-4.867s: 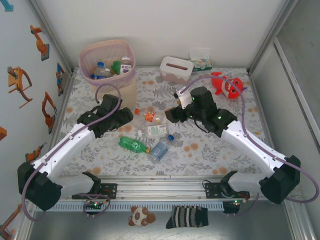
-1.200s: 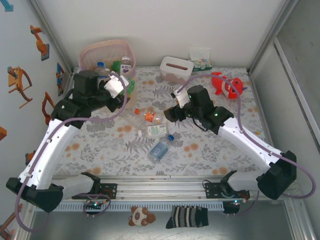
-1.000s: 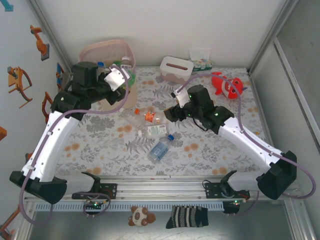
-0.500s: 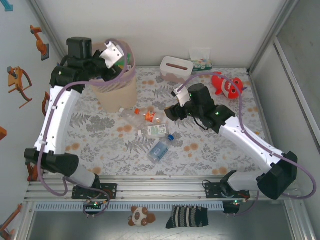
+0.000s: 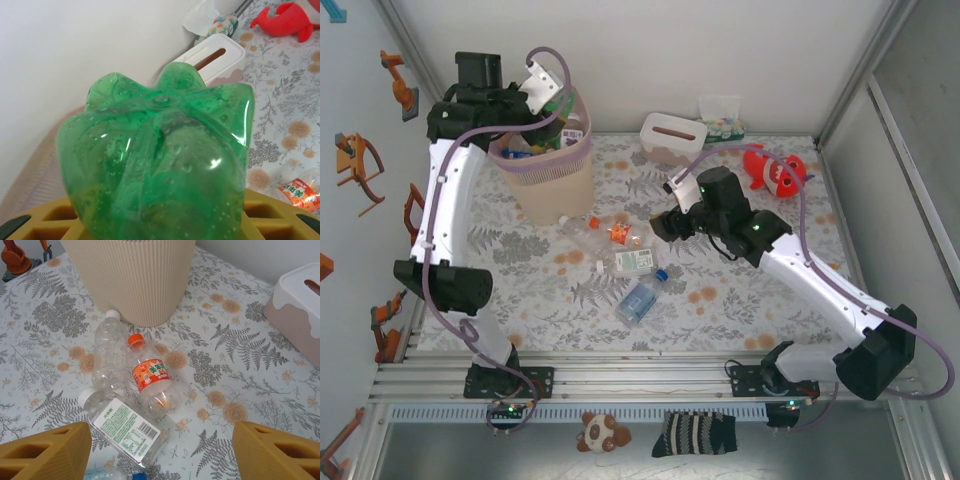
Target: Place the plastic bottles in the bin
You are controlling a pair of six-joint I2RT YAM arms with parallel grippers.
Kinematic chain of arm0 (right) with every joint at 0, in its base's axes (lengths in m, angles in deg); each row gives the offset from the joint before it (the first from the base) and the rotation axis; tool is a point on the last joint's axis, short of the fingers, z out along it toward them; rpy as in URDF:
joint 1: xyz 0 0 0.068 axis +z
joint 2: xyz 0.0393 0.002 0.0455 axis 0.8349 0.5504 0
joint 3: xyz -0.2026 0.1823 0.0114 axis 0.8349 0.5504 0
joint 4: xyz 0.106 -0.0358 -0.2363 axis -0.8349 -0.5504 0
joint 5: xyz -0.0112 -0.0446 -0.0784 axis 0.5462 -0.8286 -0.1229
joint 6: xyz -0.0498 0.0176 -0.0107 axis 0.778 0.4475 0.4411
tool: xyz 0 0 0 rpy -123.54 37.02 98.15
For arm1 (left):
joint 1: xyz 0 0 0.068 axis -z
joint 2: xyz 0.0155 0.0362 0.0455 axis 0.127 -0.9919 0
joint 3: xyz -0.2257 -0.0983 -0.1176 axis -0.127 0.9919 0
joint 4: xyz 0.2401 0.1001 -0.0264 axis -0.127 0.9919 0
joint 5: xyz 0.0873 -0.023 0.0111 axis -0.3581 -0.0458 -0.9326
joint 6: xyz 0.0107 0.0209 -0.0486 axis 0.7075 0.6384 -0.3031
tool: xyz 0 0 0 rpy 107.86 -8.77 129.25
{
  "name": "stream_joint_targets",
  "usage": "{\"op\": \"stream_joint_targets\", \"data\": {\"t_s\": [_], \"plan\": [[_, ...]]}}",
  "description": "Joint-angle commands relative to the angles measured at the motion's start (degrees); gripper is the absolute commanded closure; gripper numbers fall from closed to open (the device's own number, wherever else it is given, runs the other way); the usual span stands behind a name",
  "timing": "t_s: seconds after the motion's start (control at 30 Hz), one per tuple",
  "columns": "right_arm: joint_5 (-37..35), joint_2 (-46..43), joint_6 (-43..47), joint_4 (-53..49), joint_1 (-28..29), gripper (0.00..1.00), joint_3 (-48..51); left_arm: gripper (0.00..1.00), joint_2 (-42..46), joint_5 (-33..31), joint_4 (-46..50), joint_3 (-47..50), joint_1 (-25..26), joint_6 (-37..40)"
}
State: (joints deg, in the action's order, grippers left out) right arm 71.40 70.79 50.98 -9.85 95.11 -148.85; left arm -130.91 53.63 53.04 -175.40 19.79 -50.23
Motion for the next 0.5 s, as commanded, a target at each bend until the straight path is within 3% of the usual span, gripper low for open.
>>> {"op": "stream_joint_targets", "data": {"t_s": [0.0,0.23,0.47], "plan": [[-1.51,-2.1,0.7,0.15,0.52,0.27,-1.62,0.69,-2.82,5.65,-1.51,-2.37,-1.86,-5.87],[-2.41,-2.73,0.6,0.15,0.52,0.27,-0.88,0.69,-8.56,7.45,-5.68,-4.31,-3.17,-23.19],[-2.61,-2.51,0.87,0.22,0.52,0.26,-0.5,0.68,-11.02,8.28,0.04,-4.26,-2.91,-26.11]]}}
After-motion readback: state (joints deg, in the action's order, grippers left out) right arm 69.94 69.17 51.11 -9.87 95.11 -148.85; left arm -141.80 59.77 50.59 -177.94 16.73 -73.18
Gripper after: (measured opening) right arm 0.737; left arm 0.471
